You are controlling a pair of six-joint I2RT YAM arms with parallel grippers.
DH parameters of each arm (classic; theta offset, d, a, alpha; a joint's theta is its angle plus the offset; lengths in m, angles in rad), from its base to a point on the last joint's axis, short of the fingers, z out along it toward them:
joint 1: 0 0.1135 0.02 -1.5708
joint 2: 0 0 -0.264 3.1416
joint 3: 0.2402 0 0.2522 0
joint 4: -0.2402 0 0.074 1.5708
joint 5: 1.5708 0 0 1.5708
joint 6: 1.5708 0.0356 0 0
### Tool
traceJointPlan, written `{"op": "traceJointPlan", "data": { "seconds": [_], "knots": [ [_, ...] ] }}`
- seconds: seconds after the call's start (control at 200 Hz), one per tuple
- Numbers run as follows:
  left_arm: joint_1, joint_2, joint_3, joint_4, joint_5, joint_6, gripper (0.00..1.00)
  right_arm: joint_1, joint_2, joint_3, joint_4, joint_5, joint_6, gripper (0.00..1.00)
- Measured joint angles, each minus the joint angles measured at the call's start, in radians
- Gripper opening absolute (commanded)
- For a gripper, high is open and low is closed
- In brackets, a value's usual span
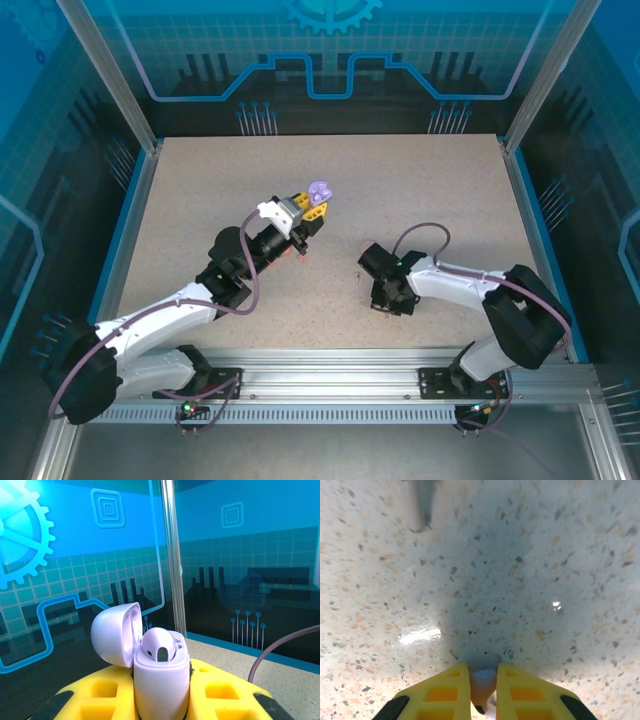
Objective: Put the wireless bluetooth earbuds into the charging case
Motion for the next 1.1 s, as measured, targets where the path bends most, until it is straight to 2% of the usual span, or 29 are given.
{"op": "traceJointPlan", "data": {
  "seconds": [0.235, 0.425, 0.56, 0.705, 0.98, 1.095],
  "knots": [
    [0.000, 0.000, 0.000, 0.000, 0.006, 0.000, 0.00, -0.023, -0.259, 0.056, 0.031, 0.034, -0.128, 0.13],
    [0.000, -0.005, 0.007, -0.002, 0.026, 0.000, 0.00, -0.089, -0.372, 0.323, 0.068, 0.028, -0.276, 0.13],
    [0.000, -0.005, 0.027, -0.001, 0.049, 0.000, 0.00, -0.111, -0.377, 0.512, 0.123, -0.001, -0.378, 0.14],
    [0.000, -0.003, 0.047, 0.000, 0.068, 0.000, 0.00, -0.115, -0.354, 0.639, 0.217, -0.078, -0.461, 0.14],
    [0.000, 0.039, 0.073, 0.000, 0.080, 0.000, 0.00, -0.114, -0.251, 0.674, 0.338, -0.237, -0.492, 0.14],
    [0.000, 0.048, 0.080, 0.000, 0.080, 0.000, 0.00, -0.105, -0.229, 0.674, 0.351, -0.263, -0.492, 0.13]
  ]
}}
